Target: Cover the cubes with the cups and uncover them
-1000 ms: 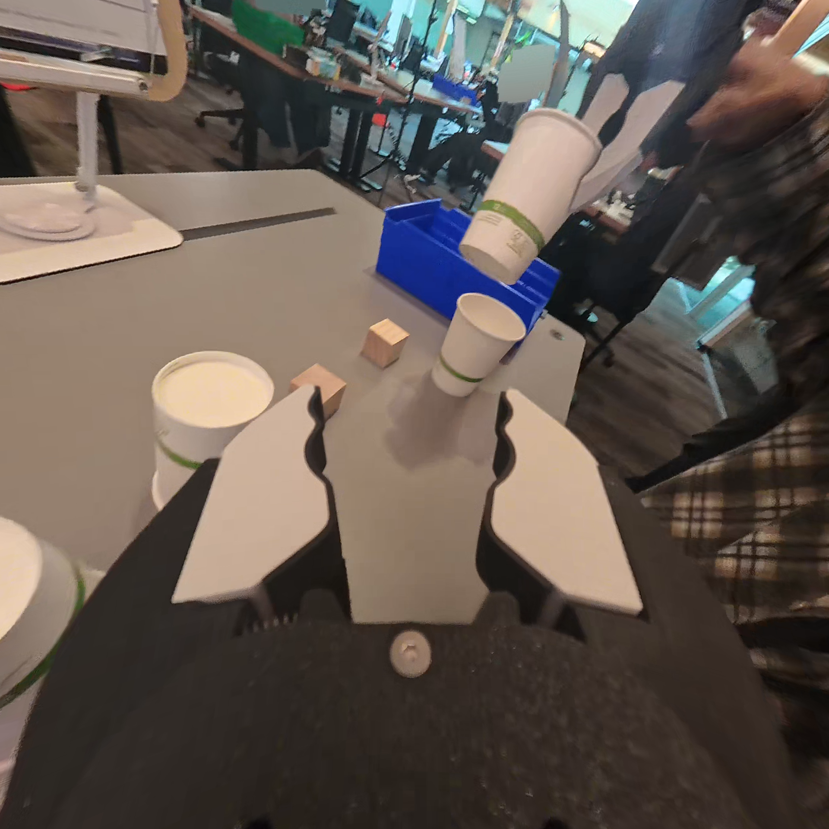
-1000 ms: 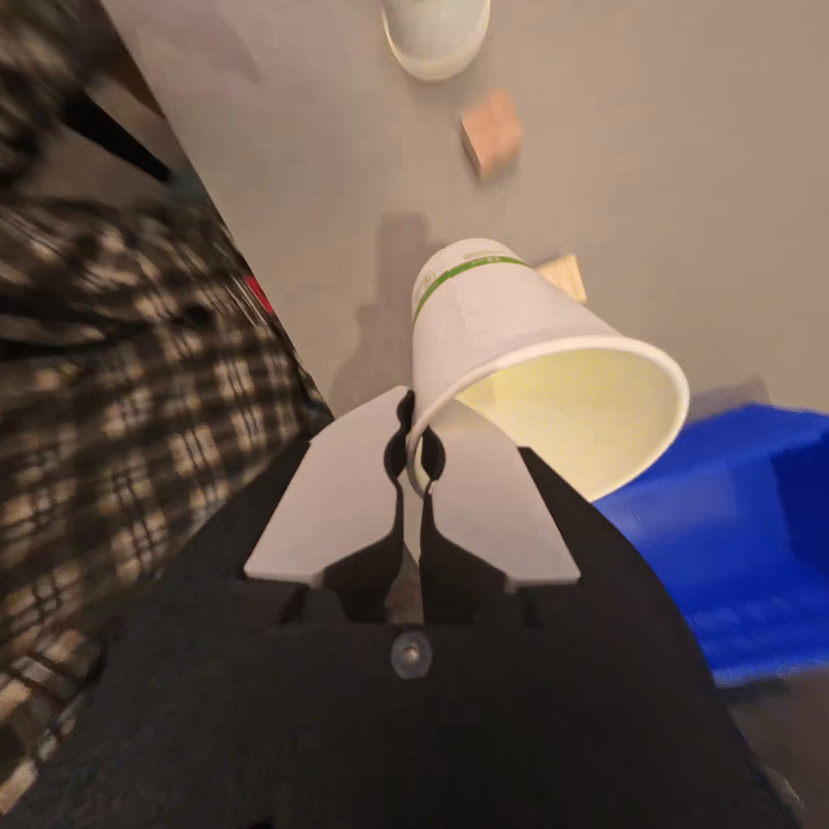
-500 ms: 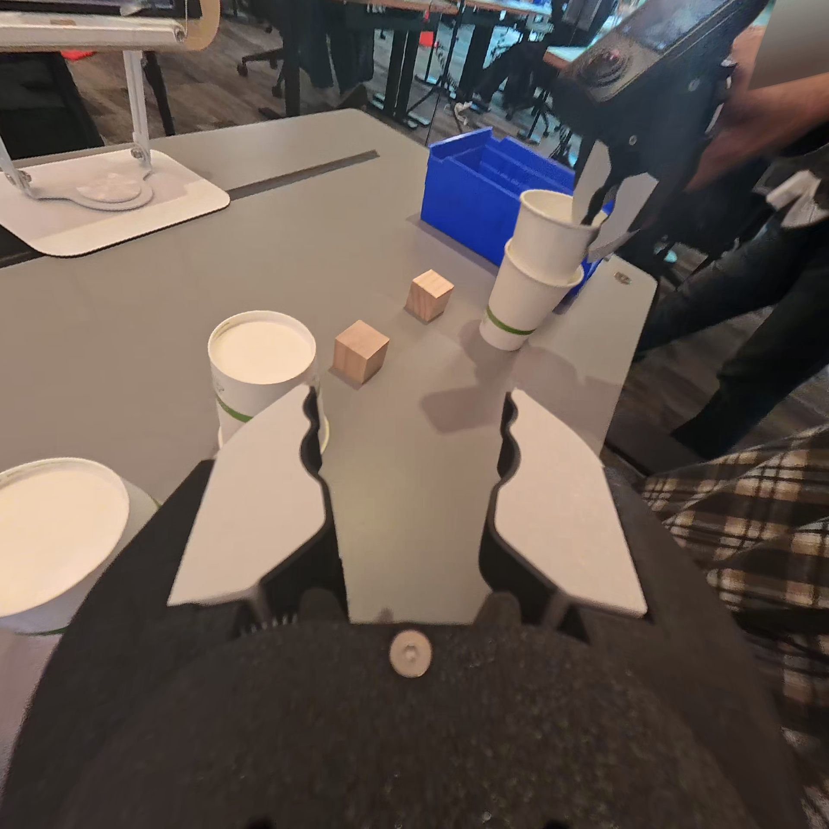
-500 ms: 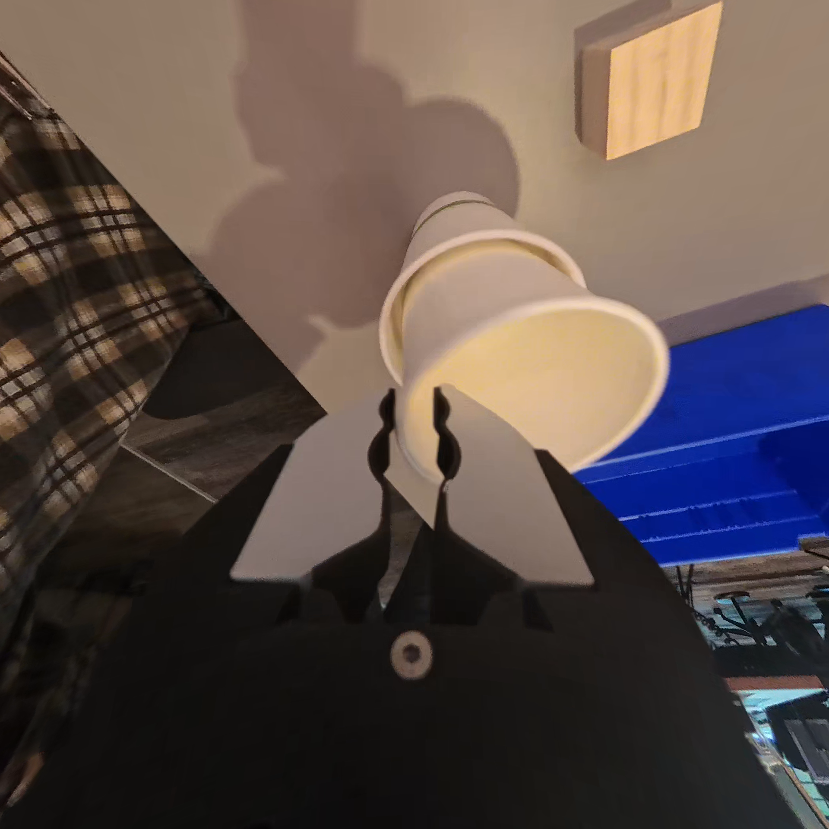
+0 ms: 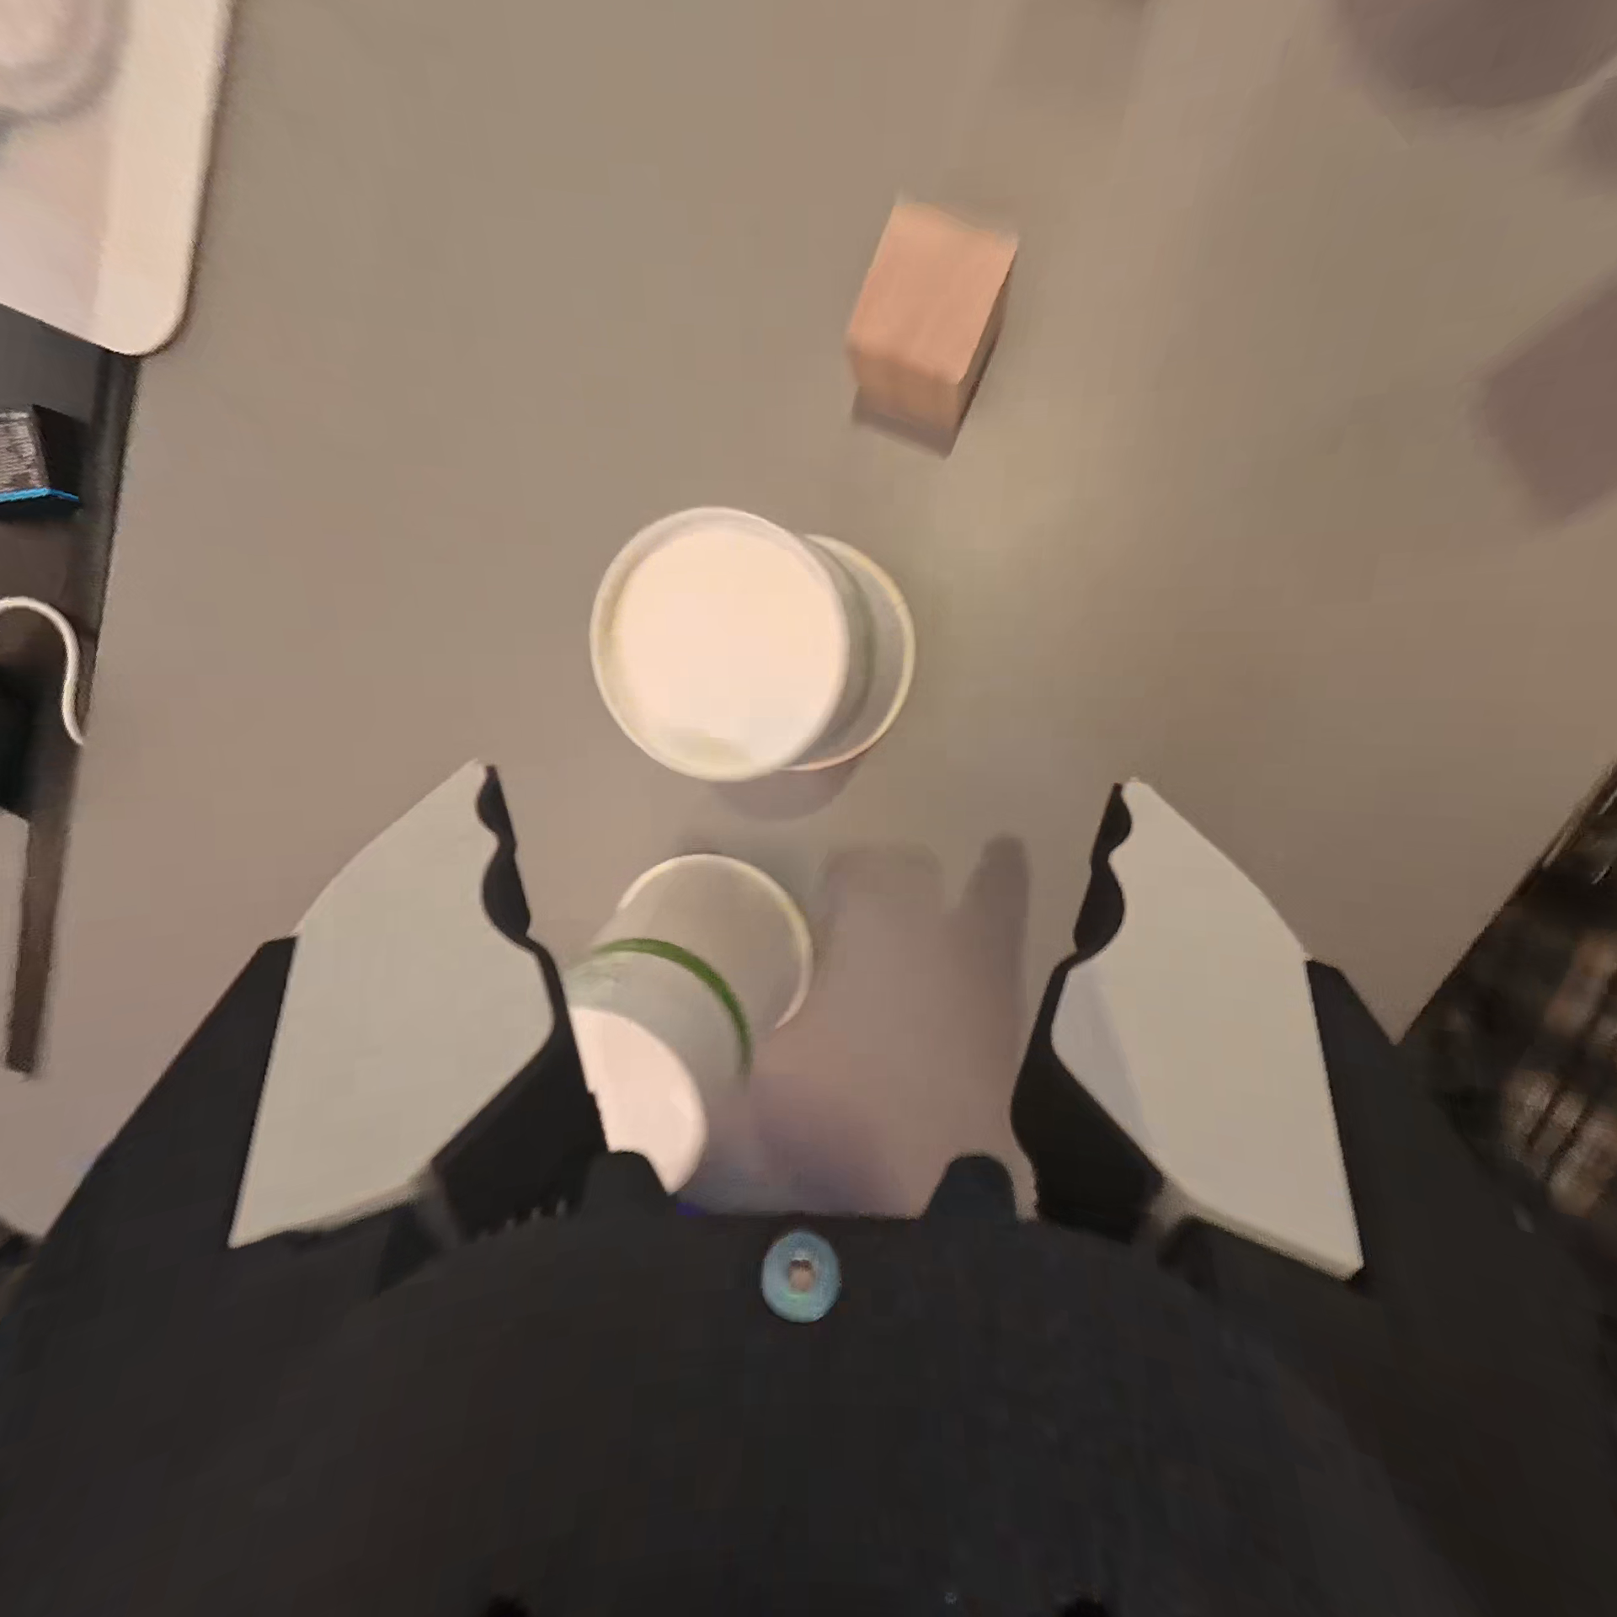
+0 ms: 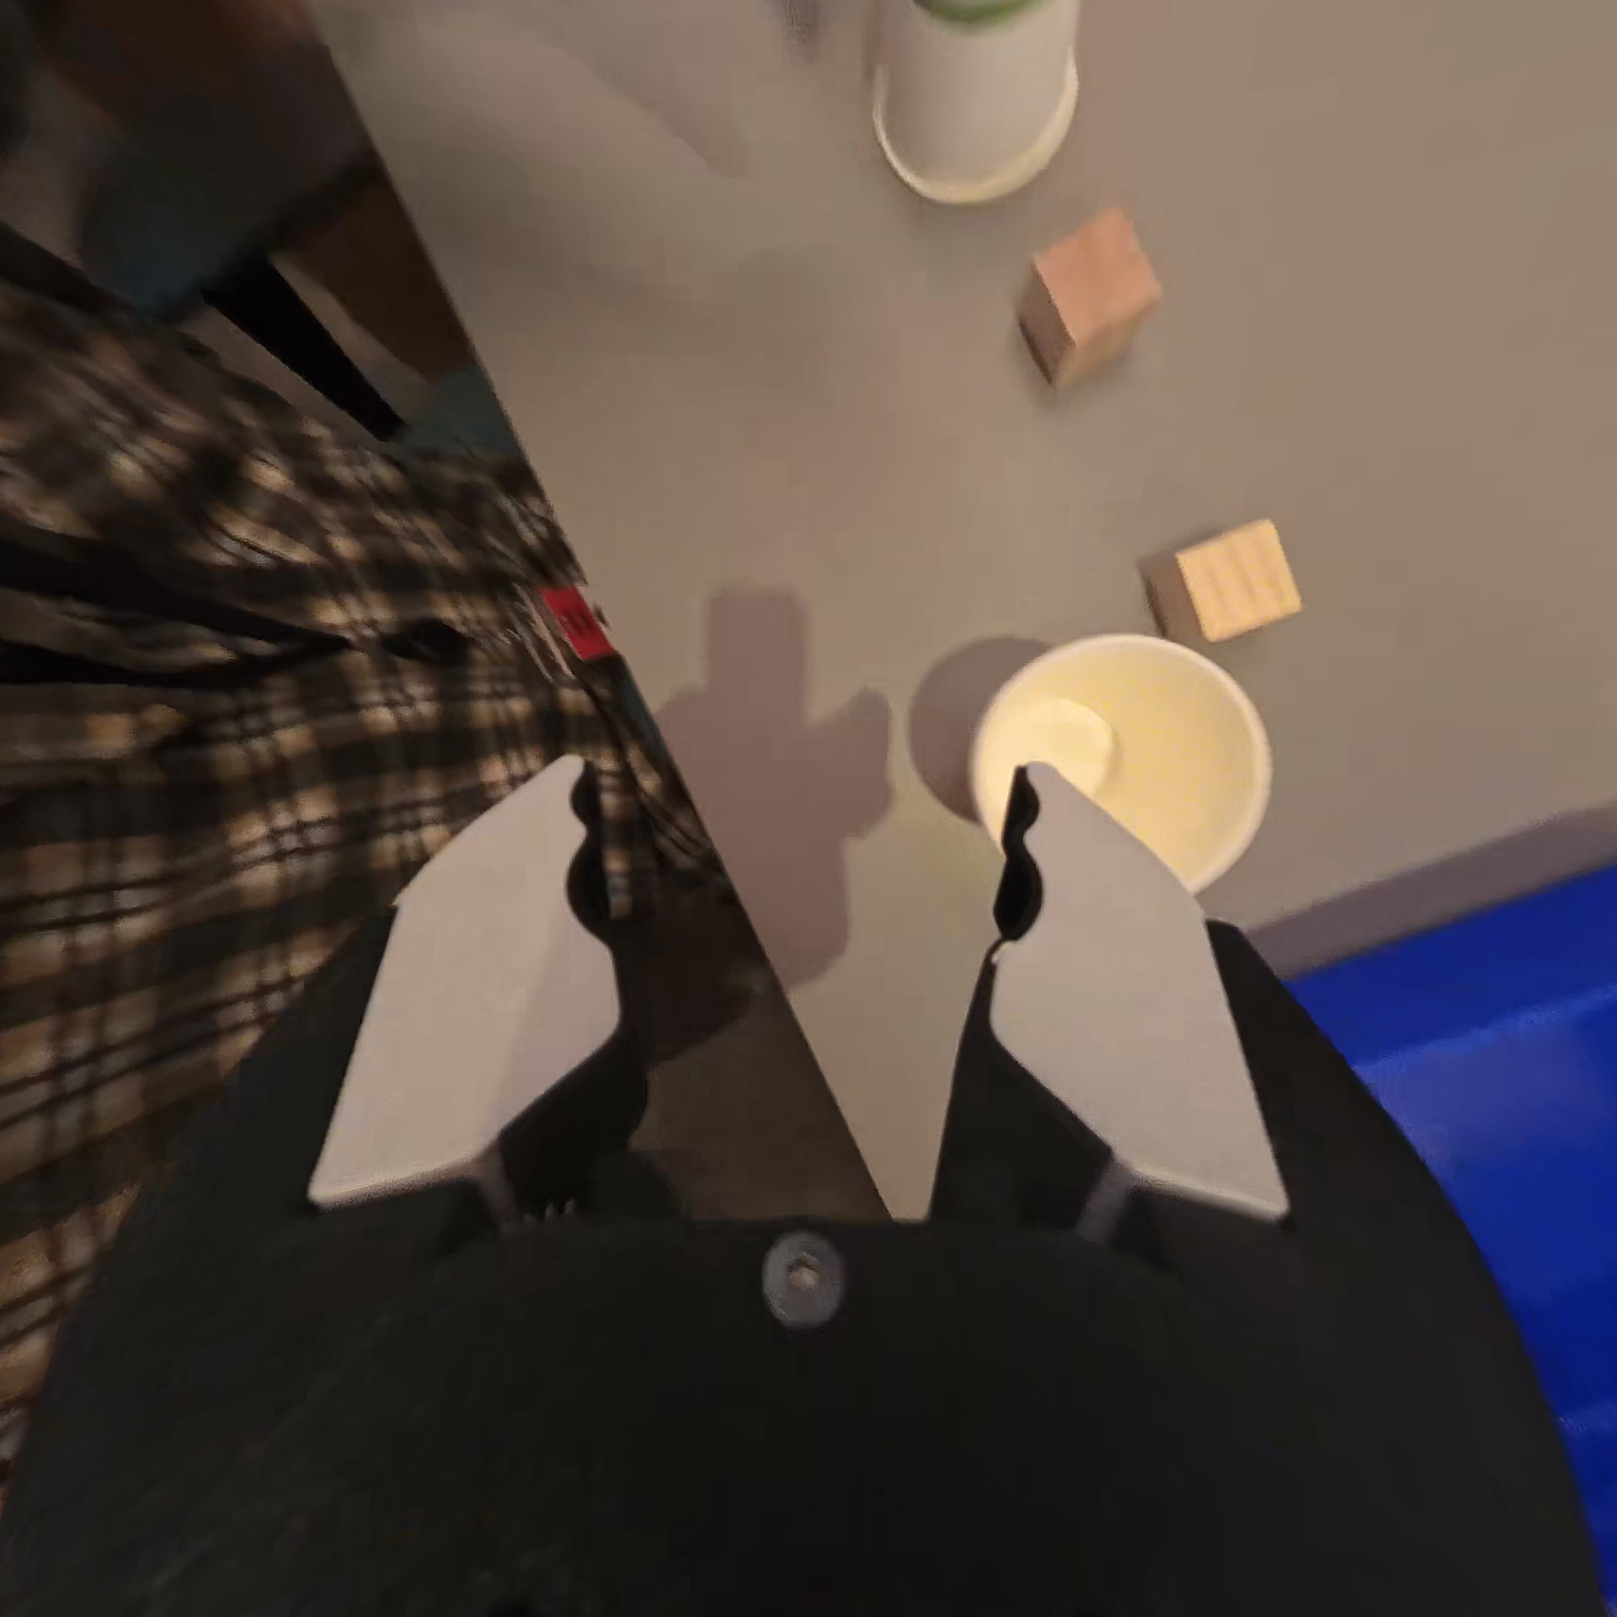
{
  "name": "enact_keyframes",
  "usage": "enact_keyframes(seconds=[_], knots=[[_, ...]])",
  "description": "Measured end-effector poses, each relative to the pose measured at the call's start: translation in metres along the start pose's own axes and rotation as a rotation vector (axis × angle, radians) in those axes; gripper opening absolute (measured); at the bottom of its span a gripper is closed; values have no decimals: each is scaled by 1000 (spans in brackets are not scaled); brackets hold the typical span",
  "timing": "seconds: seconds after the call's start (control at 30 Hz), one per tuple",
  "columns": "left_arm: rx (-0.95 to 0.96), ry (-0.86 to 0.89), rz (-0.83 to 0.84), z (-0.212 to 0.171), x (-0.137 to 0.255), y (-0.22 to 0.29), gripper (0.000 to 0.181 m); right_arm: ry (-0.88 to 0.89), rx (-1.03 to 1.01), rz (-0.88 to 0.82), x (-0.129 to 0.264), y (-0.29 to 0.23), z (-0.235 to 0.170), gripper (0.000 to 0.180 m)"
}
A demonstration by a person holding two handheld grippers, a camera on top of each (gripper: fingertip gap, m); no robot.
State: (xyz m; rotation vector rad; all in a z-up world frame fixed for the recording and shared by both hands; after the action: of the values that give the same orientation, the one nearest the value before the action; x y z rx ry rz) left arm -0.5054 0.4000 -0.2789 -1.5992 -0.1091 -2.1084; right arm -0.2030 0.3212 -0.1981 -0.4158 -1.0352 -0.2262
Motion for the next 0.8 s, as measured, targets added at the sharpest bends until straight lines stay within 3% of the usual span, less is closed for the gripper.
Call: enact_keyframes(seconds=[0.37, 0.43, 0.5, 0.53, 0.8], knots=[[-13, -273, -197, -4, -65, -23, 124, 550, -34, 272, -49, -67, -55, 78], [-2, -270, -216, -5, -70, -22, 116, 588, -54, 298, -60, -69, -63, 75], [9, -249, -248, -3, -72, -20, 92, 633, -72, 338, -68, -72, -66, 72], [21, -232, -249, -2, -71, -21, 89, 654, -84, 353, -70, -72, -67, 71], [127, -80, -206, 4, -35, -37, 88, 710, -121, 385, -77, -59, -53, 69]])
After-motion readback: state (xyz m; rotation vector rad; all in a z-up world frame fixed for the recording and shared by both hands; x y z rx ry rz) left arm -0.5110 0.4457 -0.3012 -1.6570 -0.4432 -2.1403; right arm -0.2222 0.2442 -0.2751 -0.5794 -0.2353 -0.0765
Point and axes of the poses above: each gripper's, where its closed fingertips meet, x back along the fingers, z out of its top, y = z × x across the jaws, the point moved 3 cm from there along x, back along the fingers, and after that the axes turned 10 degrees about -x, right-handed, at the moved point
